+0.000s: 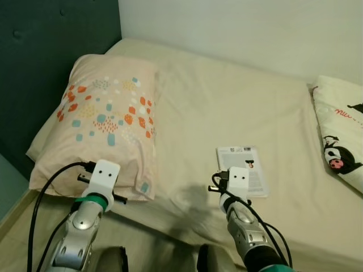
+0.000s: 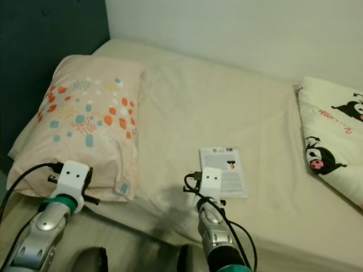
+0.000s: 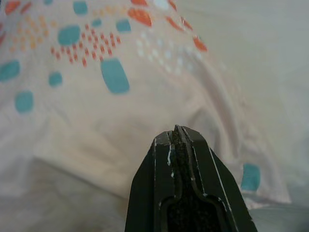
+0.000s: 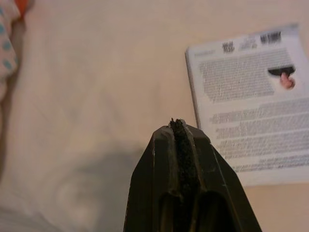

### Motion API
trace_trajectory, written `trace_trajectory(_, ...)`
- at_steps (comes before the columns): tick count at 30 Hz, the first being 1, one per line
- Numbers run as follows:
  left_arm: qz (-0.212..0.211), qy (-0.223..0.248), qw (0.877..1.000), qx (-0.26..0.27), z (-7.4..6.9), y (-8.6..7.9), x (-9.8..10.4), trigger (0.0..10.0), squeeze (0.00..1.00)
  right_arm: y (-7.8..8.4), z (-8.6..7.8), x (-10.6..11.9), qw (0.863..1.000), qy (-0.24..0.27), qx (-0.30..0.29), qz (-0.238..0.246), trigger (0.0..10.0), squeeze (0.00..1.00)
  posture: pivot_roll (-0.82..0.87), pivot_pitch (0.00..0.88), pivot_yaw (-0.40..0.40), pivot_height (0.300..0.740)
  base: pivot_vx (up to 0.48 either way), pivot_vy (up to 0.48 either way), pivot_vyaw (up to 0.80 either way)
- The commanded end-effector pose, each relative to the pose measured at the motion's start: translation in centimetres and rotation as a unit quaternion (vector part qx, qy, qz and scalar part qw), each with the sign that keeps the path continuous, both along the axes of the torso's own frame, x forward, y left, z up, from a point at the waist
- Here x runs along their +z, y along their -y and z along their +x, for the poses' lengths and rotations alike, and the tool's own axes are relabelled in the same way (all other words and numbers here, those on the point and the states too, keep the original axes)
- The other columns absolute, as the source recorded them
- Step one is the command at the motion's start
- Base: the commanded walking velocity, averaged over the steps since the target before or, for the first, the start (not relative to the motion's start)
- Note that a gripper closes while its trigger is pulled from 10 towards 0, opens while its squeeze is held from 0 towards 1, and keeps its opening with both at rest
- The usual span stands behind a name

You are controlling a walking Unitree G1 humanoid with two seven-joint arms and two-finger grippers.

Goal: Clean up the room

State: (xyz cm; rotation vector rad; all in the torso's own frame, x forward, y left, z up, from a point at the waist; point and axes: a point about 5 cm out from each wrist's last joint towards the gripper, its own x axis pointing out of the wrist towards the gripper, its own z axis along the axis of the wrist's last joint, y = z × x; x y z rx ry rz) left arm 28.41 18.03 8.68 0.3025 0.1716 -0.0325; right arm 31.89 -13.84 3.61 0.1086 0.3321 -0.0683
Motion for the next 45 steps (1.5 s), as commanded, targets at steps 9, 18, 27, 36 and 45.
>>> trace_trajectory(9,-0.018,0.005,1.0,0.013,0.2,0.3,0.1,10.0,0.0,0.8,-0.4,-0.6,1.0,-0.016,-0.015,0.013,10.0,0.0,0.16,0.0,-0.072,0.716,0.0,0.0,0.0)
trace_trajectory(18,-0.015,-0.005,1.0,0.018,0.2,0.1,-0.8,10.0,0.0,1.0,-1.0,-1.5,0.999,-0.038,-0.027,0.015,10.0,0.0,0.16,0.0,-0.094,0.74,0.0,0.0,0.0)
trace_trajectory(27,-0.019,-0.009,0.999,0.026,0.1,-0.3,-1.0,10.0,0.0,0.3,-0.9,-1.5,0.999,-0.038,-0.004,0.014,10.0,0.0,0.16,0.0,-0.086,0.74,0.0,0.0,-0.07)
trace_trajectory(36,-0.022,0.007,1.0,0.017,0.4,0.1,-0.5,10.0,0.0,0.4,-1.3,-1.9,0.999,-0.045,-0.014,0.022,10.0,0.0,0.16,0.0,-0.079,0.74,0.0,0.0,-0.8)
trace_trajectory(45,-0.007,0.011,1.0,0.015,1.1,-0.2,0.3,10.0,0.0,0.7,-1.2,-2.0,0.999,-0.047,-0.017,0.017,10.0,0.0,0.2,0.0,-0.048,0.74,0.0,0.0,-0.8)
